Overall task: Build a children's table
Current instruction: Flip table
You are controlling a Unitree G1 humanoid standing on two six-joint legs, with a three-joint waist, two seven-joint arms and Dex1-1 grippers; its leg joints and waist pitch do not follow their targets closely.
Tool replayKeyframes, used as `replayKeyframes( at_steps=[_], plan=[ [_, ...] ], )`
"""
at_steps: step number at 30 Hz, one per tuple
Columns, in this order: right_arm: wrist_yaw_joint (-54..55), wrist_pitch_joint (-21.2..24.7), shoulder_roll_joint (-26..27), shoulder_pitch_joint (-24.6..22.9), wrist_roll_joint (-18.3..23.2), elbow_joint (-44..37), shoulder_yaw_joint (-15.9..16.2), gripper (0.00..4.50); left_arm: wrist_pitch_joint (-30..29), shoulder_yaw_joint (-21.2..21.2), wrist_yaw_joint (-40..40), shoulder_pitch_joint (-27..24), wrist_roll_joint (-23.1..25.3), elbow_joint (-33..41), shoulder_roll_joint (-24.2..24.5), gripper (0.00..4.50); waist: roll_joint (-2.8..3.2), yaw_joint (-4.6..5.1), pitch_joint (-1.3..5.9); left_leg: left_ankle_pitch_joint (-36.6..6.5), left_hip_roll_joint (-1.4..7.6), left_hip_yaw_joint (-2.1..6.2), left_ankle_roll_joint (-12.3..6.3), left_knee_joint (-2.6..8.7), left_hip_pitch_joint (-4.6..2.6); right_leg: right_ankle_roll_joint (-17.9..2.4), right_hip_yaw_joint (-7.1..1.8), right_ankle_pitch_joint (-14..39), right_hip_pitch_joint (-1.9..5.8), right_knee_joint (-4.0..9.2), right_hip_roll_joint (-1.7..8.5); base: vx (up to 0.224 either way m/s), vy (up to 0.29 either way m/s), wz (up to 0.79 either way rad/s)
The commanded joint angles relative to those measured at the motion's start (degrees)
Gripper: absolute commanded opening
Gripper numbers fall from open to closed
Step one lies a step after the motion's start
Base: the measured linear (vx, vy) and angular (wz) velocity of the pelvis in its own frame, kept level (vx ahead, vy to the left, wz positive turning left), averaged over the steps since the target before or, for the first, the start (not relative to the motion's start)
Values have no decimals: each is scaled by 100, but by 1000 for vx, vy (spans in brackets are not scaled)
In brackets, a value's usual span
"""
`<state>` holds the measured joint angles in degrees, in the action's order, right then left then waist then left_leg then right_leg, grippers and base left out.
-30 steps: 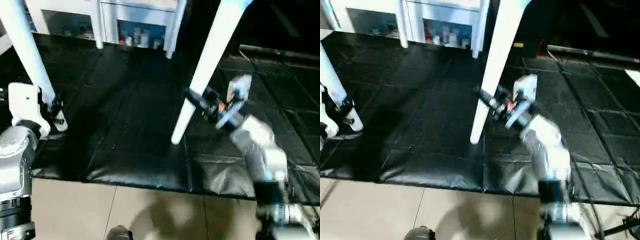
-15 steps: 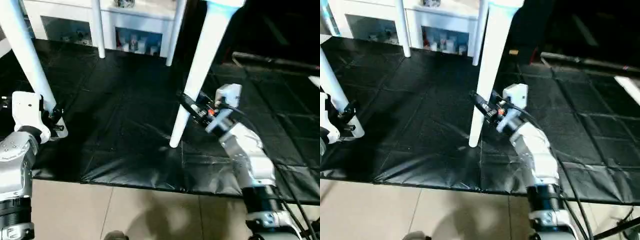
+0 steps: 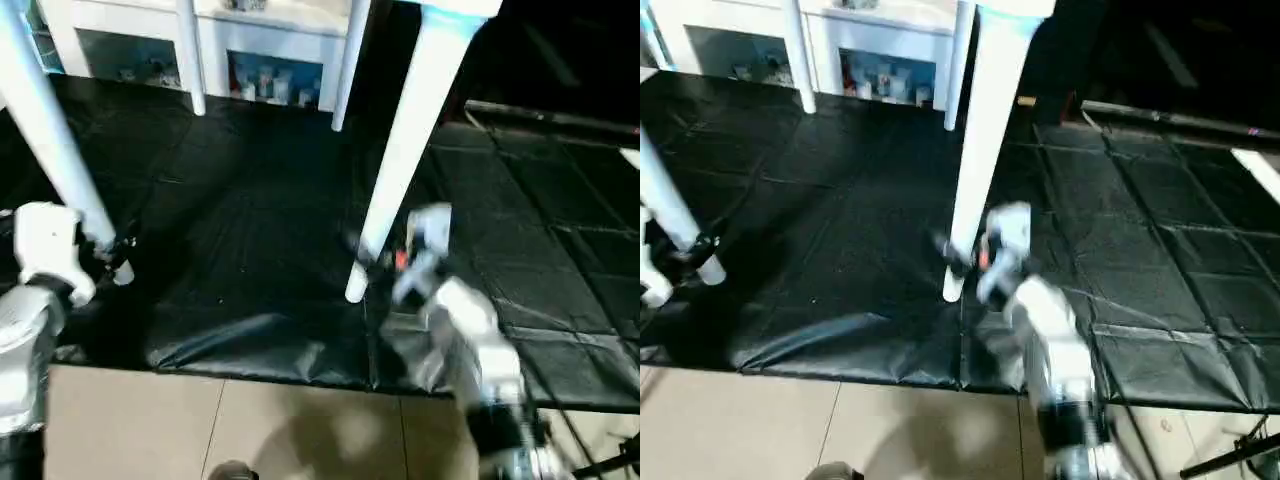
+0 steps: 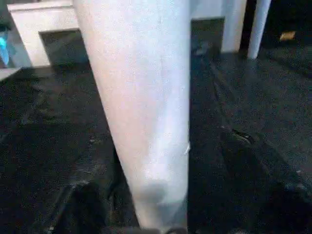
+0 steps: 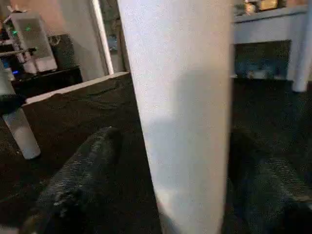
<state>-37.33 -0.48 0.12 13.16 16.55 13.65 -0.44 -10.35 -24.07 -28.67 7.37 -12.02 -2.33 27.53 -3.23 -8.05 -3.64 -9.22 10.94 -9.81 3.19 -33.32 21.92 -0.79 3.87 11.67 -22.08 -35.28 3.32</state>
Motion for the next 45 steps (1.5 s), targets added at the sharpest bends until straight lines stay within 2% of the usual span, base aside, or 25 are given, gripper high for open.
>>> replayKeyframes(
  at_steps=[1,4,5,6,8,10,12,13,16,17,19,21,22,23,24,25,26,27,28,29,34,36,38,43,45],
  plan=[
    [63,-111,-15,-150,45,-294,-5,388,96,-41,-134,-150,-143,262,-12,372,233,34,403,-1697,289,124,282,477,-167,-1031,-306,24,176,323,474,0,0,0],
    [117,-209,-47,-523,-73,-519,105,405,82,-94,-218,-652,-295,655,-136,389,329,40,364,-2043,282,125,286,505,-172,-990,-318,564,160,386,482,0,0,0],
    [163,-258,-53,-663,-133,-609,135,431,80,-155,-197,-852,-351,783,-225,406,296,55,329,-2271,294,126,297,525,-176,-945,-326,948,151,436,485,0,0,0],
    [184,-265,-56,-732,-144,-672,142,431,96,-177,-193,-950,-366,827,-257,406,336,47,326,-2389,293,135,322,524,-186,-917,-332,1164,141,452,494,0,0,0],
    [249,-288,-61,-937,-180,-852,164,445,154,-240,-190,-1241,-406,946,-348,425,303,45,282,-2732,297,148,339,542,-208,-731,-355,1993,106,557,517,0,0,0],
    [276,-292,-89,-1145,-197,-1040,170,450,205,-239,-242,-1501,-488,1138,-430,444,273,32,276,-2842,291,158,326,545,-240,-617,-368,2418,87,621,535,0,0,0],
    [301,-310,-122,-1500,-232,-1347,208,450,237,-174,-347,-1866,-684,1546,-562,447,266,9,242,-2847,318,174,305,582,-210,-511,-379,2619,88,650,545,0,0,0],
    [335,-301,-114,-1625,-235,-1466,216,450,181,-112,-345,-1951,-743,1734,-602,447,249,8,231,-2964,305,171,295,577,-232,-488,-377,2785,63,678,538,0,0,0],
    [575,-272,-136,-1940,-383,-1870,262,450,-141,162,-101,-2010,-776,2258,-726,447,283,2,205,-3250,317,197,362,590,-271,-353,-377,3134,14,729,522,0,0,0],
    [777,-272,-141,-1983,-543,-1980,218,450,-294,258,38,-1957,-772,2365,-795,447,271,20,194,-3412,311,207,409,592,-297,-314,-366,3188,-6,732,501,0,0,0],
    [1035,-215,-152,-1999,-730,-2085,141,450,-428,361,209,-1883,-728,2421,-890,447,249,58,194,-3425,276,229,430,608,-254,-223,-338,3286,37,726,497,0,0,0],
    [1445,329,-228,-1918,-959,-2230,4,450,-514,508,557,-1701,-488,2296,-1083,447,220,112,185,-3369,246,226,452,589,-266,-69,-333,3466,21,763,480,0,0,0],
    [1560,599,-285,-1876,-1027,-2275,-32,450,-530,564,703,-1627,-371,2221,-1167,447,210,131,191,-3343,238,231,461,595,-256,-38,-320,3466,49,760,477,0,0,0],
    [1631,1005,-303,-1838,-890,-2320,-58,450,-537,624,856,-1533,-234,2109,-1252,447,211,157,191,-3368,226,233,471,589,-264,23,-309,3539,48,777,471,0,0,0],
    [1631,1005,-303,-1838,-890,-2320,-58,450,-537,624,856,-1533,-234,2109,-1252,447,205,189,194,-3411,207,231,452,559,-318,63,-297,3650,20,815,473,0,0,0],
    [1663,1161,-263,-1852,-702,-2378,-108,450,-571,702,989,-1452,-101,2042,-1320,447,234,199,190,-3431,199,239,445,546,-323,63,-290,3712,16,834,494,0,0,0],
    [1668,1171,-258,-1858,-683,-2388,-115,450,-575,718,998,-1446,-86,2038,-1326,447,207,246,198,-3409,201,262,422,552,-285,81,-255,3764,63,845,510,0,0,0],
    [1730,1257,-234,-1921,-544,-2468,-160,450,-657,943,1119,-1401,139,1976,-1344,447,252,275,202,-3400,210,277,423,578,-255,76,-235,3693,98,854,504,0,0,0],
    [1730,1257,-234,-1921,-544,-2468,-160,450,-657,943,1119,-1401,139,1976,-1344,447,242,289,209,-3406,218,288,424,585,-256,69,-232,3593,101,838,495,0,0,0],
    [1797,1146,-274,-1931,-729,-2419,-143,450,-672,1054,1165,-1426,251,1947,-1339,447,270,298,216,-3408,224,292,427,591,-267,6,-247,3388,91,818,493,0,0,0],
    [1992,1310,-305,-1992,-925,-2452,-86,450,-952,1238,1513,-1547,398,1956,-1479,447,262,366,245,-3146,226,260,390,595,-225,-206,-288,2746,128,740,467,0,0,0],
    [1972,1473,-356,-2055,-870,-2562,-29,450,-866,1312,1486,-1571,424,1985,-1510,447,236,350,241,-3076,220,231,319,575,-260,-253,-313,2574,98,744,452,0,0,0],
    [1972,1496,-375,-2067,-847,-2581,-25,450,-838,1331,1477,-1580,425,2001,-1517,447,245,332,256,-3009,228,215,300,566,-277,-282,-324,2457,93,733,453,0,0,0],
    [1973,1507,-387,-2075,-833,-2591,-23,450,-825,1342,1474,-1586,428,2011,-1522,447,240,298,274,-2784,235,184,257,565,-272,-398,-338,2041,116,685,435,0,0,0],
    [1973,1507,-387,-2075,-833,-2591,-23,450,-825,1342,1474,-1586,428,2011,-1522,447,233,302,288,-2657,231,182,237,563,-241,-417,-335,1929,146,664,433,0,0,0]
  ],
)
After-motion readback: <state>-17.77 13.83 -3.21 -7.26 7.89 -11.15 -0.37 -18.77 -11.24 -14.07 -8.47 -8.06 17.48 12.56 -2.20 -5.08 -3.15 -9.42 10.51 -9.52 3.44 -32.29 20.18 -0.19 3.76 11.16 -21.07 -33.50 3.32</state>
